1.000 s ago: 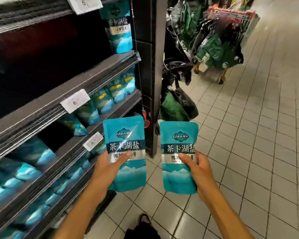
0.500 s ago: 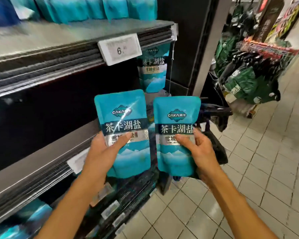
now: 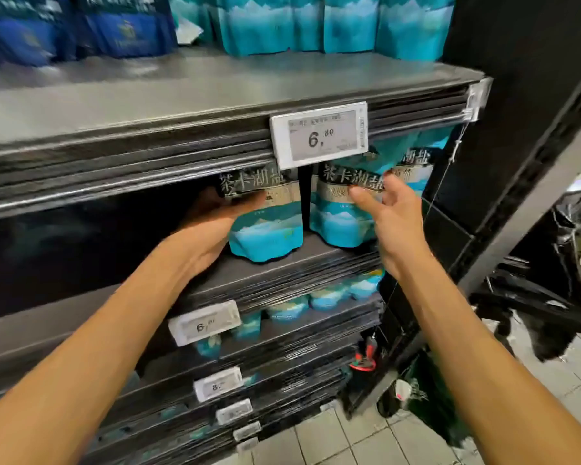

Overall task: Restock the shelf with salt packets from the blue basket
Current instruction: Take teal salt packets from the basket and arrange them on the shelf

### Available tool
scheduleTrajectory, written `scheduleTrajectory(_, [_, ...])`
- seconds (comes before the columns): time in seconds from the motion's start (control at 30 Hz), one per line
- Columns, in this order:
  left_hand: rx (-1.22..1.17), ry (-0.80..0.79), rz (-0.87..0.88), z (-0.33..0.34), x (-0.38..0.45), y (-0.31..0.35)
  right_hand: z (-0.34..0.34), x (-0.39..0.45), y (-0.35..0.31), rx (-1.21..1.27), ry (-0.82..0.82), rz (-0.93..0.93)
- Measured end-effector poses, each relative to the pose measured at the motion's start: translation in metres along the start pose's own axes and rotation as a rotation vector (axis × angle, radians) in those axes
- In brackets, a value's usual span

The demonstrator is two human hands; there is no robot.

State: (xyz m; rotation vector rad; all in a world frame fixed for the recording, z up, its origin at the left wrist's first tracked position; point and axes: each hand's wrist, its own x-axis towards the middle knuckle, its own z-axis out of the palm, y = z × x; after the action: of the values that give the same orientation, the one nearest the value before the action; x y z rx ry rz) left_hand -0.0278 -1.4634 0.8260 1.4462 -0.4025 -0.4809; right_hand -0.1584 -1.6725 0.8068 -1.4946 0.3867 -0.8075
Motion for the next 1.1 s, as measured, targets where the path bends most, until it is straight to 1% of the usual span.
scheduleTrajectory(0.1, [-0.033, -0.012, 0.043, 0.002, 0.012, -0.009, -0.001, 0.018, 0.009, -0.123, -0.006, 0.023])
scheduleTrajectory(0.13, [-0.028, -0.033, 0.066, 0.005, 0.015, -0.012, -0.002, 0.02, 0.011, -0.177, -0.003, -0.001])
scheduleTrajectory(0.23, [-0.016, -0.084, 0.096, 0.012, 0.021, -0.018, -0.008, 0.016, 0.016, -0.381, 0.009, -0.177])
scheduleTrajectory(0.3, [-0.024, -0.119, 0.088, 0.015, 0.024, -0.019, -0.013, 0.006, 0.018, -0.462, 0.064, -0.276])
scheduleTrajectory(0.4, [-0.027, -0.166, 0.061, 0.023, 0.027, -0.019, -0.018, -0.002, 0.018, -0.438, 0.147, -0.313])
scheduleTrajectory(0.47, [-0.035, -0.19, 0.044, 0.028, 0.029, -0.018, -0.019, -0.001, 0.017, -0.434, 0.149, -0.304])
scheduleTrajectory(0.57, [-0.056, -0.219, 0.035, 0.037, 0.03, -0.016, -0.021, 0.003, 0.013, -0.498, 0.165, -0.319])
scheduleTrajectory(0.63, [-0.061, -0.21, 0.047, 0.043, 0.031, -0.016, -0.022, 0.005, 0.012, -0.539, 0.189, -0.336])
scheduleTrajectory(0.77, [-0.016, -0.128, 0.06, 0.058, 0.037, -0.017, -0.03, 0.01, 0.012, -0.617, 0.237, -0.351])
scheduleTrajectory(0.87, [0.02, -0.098, 0.067, 0.065, 0.042, -0.019, -0.035, 0.016, 0.014, -0.689, 0.258, -0.373])
scheduleTrajectory(1.0, [0.089, -0.11, 0.088, 0.066, 0.048, -0.022, -0.035, 0.019, 0.018, -0.706, 0.283, -0.378])
scheduleTrajectory(1.1, [0.09, -0.12, 0.098, 0.062, 0.051, -0.025, -0.035, 0.021, 0.022, -0.68, 0.268, -0.355])
